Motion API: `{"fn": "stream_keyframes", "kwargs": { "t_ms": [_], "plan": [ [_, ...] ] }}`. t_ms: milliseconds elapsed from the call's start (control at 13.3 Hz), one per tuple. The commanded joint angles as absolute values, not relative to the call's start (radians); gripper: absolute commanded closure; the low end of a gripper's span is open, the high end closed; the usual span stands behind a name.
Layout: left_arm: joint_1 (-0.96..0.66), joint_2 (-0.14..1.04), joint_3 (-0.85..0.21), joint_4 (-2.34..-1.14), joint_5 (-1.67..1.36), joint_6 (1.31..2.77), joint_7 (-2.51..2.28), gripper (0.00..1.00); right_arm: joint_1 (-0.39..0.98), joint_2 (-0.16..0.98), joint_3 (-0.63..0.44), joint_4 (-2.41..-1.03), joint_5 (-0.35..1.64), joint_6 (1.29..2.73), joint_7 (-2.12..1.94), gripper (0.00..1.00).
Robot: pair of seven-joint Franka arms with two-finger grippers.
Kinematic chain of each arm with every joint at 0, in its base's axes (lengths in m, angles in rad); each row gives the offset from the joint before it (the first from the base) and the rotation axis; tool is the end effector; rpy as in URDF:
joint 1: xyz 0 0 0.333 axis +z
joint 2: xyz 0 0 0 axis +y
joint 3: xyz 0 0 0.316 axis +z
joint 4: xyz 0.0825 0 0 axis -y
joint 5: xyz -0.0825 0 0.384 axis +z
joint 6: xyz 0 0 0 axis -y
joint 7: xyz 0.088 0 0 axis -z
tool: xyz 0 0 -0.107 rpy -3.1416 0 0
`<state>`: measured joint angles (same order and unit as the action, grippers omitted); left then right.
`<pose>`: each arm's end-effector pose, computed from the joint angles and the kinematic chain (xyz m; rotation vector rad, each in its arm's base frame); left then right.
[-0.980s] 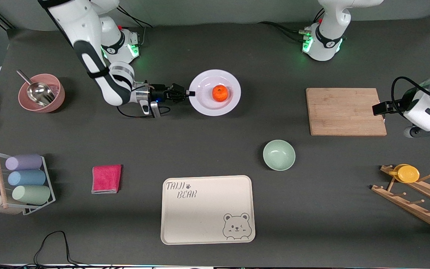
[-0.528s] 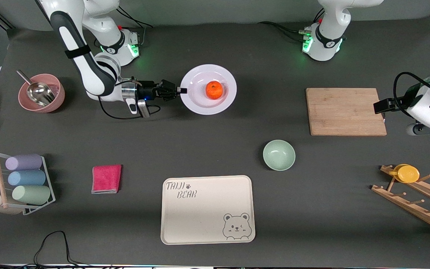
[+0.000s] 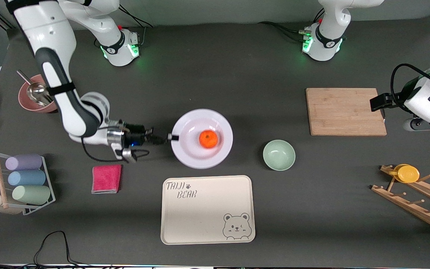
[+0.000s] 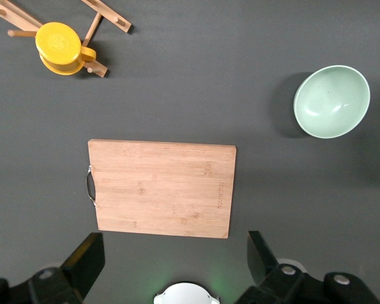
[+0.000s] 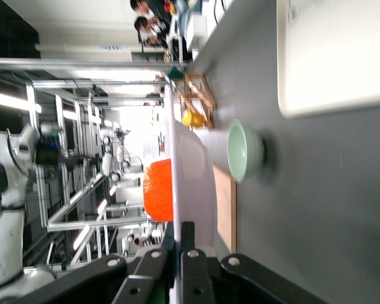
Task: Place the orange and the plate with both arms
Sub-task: 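Slide the plate with the right gripper onto the cream bear tray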
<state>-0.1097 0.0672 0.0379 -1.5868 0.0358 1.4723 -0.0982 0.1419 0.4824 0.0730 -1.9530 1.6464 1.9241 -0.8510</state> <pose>0.5591 -0.0367 0.5720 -3.0755 -0.0412 0.2741 0.5854 0.1968 0.2516 -1.7558 0.0745 -0.0562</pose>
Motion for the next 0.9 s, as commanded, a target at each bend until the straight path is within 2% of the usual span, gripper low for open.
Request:
{"fn": "stream_keyframes", "kwargs": {
  "t_ms": [0, 226, 377, 603, 829],
  "plan": [
    [-0.126, 0.069, 0.048, -1.554, 0.026, 1.440, -0.086, 0.00, 0.147, 0.707, 0.069, -1.615, 1.621, 1.905, -0.750, 1.00],
    [-0.126, 0.074, 0.048, -1.554, 0.028, 1.440, -0.083, 0.00, 0.153, 0.866, 0.055, -1.342, 1.620, 1.911, -0.651, 1.00],
    [-0.126, 0.075, 0.048, -1.554, 0.028, 1.439, -0.084, 0.00, 0.152, 0.951, 0.055, -1.228, 1.618, 1.948, -0.618, 1.00],
    [-0.121, 0.069, 0.048, -1.552, 0.025, 1.376, -0.084, 0.00, 0.164, 1.026, 0.057, -1.148, 1.618, 2.054, -0.601, 1.00],
    [-0.112, 0.064, 0.054, -1.531, 0.026, 1.319, -0.083, 0.00, 0.166, 1.094, 0.057, -1.124, 1.620, 2.074, -0.615, 1.00]
  ]
}}
